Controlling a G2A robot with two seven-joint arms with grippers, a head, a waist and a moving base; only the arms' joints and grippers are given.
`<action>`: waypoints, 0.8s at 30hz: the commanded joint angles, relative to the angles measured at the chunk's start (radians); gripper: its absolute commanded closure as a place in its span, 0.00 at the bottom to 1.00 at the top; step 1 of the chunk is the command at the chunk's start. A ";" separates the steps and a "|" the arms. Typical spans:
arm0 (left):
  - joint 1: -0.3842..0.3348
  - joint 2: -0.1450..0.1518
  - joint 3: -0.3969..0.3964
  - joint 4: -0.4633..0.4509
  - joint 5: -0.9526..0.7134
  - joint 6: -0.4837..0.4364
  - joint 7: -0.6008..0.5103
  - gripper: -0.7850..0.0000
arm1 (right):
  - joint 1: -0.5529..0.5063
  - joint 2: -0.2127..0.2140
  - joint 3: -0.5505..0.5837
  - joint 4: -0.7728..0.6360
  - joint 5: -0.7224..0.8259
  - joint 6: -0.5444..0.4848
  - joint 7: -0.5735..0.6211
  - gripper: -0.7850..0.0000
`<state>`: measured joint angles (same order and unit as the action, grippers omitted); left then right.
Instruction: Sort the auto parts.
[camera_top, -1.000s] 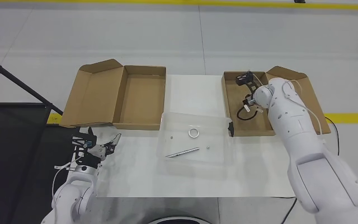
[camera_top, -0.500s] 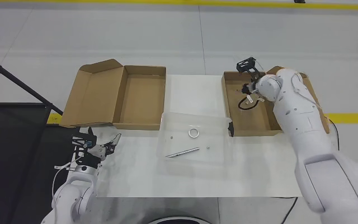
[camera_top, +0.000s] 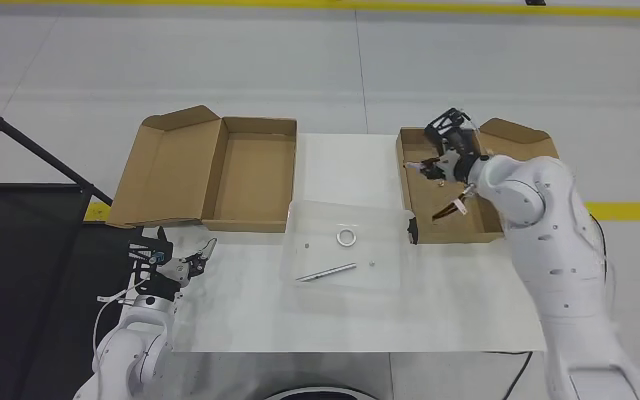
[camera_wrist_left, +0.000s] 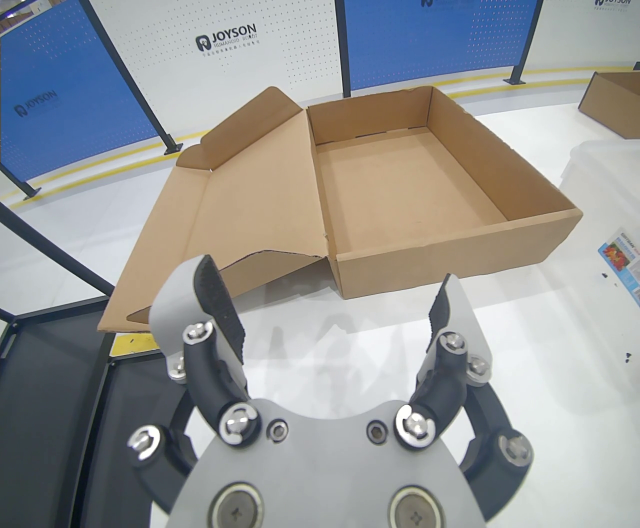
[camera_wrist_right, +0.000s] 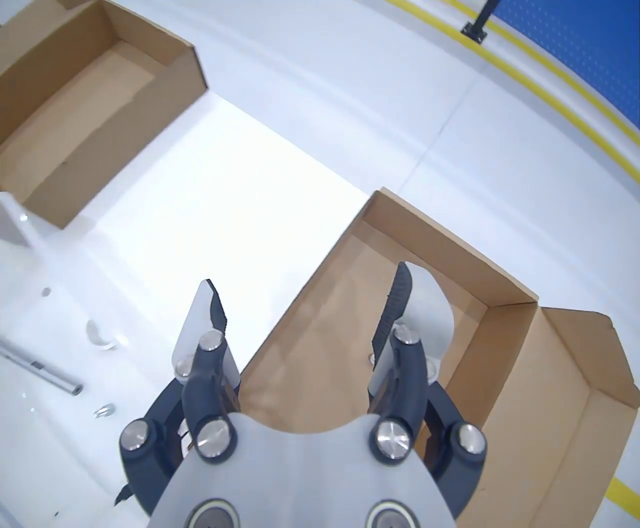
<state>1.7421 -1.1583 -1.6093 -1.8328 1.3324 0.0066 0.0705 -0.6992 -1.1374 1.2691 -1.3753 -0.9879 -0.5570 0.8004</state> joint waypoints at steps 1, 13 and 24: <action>0.000 0.000 0.000 0.000 0.000 0.000 0.000 0.00 | -0.056 0.010 0.026 -0.098 0.038 -0.048 0.019 0.04; 0.000 0.000 0.000 0.000 0.000 0.000 0.000 0.00 | -0.120 0.027 0.030 -0.224 0.155 -0.189 0.110 0.00; 0.000 0.000 0.000 0.000 0.000 0.000 0.000 0.00 | -0.137 0.028 -0.007 -0.270 0.103 -0.215 0.090 0.00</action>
<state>1.7422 -1.1583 -1.6093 -1.8328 1.3324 0.0066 0.0705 -0.8341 -1.1103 1.2734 -1.6308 -0.8655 -0.7668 0.8910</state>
